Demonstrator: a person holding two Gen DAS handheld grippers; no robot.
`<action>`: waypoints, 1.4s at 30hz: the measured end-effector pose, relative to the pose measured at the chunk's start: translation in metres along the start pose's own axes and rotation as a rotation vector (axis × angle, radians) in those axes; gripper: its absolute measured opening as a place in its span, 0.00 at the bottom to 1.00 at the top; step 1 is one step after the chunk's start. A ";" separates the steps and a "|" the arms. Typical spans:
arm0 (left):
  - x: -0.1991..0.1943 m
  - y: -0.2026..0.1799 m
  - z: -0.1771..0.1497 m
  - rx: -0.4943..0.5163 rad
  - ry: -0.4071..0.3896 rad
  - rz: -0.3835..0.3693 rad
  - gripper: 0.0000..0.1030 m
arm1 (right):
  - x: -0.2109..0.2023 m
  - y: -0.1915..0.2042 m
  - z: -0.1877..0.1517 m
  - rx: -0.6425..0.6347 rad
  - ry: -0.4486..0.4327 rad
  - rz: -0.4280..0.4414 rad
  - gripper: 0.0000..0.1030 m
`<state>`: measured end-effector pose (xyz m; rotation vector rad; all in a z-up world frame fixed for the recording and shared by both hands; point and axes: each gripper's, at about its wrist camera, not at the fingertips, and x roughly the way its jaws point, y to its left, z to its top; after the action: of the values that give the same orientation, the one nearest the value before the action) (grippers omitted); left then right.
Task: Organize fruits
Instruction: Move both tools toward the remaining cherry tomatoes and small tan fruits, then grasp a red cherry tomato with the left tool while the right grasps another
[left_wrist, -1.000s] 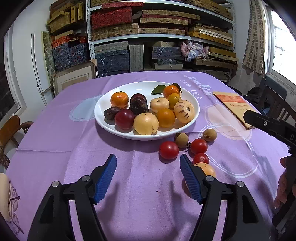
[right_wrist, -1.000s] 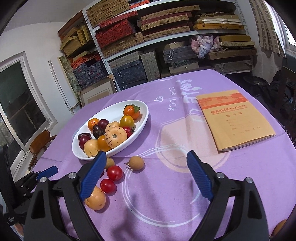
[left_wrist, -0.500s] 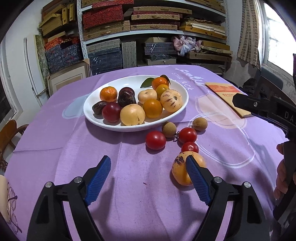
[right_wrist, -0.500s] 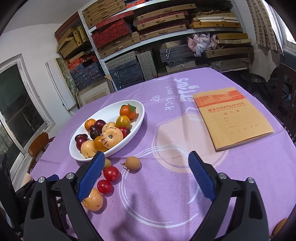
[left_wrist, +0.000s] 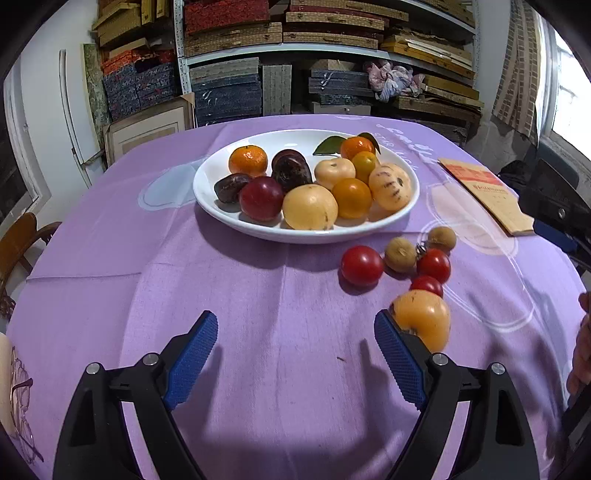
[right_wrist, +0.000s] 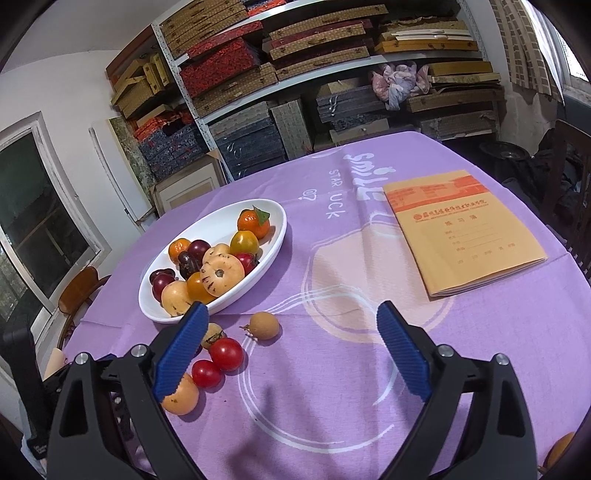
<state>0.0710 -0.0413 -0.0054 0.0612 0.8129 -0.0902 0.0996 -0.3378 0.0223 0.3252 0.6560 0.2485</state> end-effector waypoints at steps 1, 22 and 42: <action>0.002 0.001 0.004 -0.001 -0.004 -0.005 0.85 | 0.000 0.001 0.000 -0.002 -0.001 0.000 0.88; 0.038 -0.001 0.037 -0.006 -0.008 -0.037 0.86 | 0.003 0.003 -0.003 0.012 0.017 -0.001 0.89; 0.051 -0.031 0.045 0.110 0.109 -0.212 0.53 | 0.004 -0.003 -0.001 0.027 0.025 -0.008 0.92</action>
<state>0.1351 -0.0790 -0.0128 0.0846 0.9217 -0.3342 0.1024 -0.3391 0.0177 0.3453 0.6855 0.2367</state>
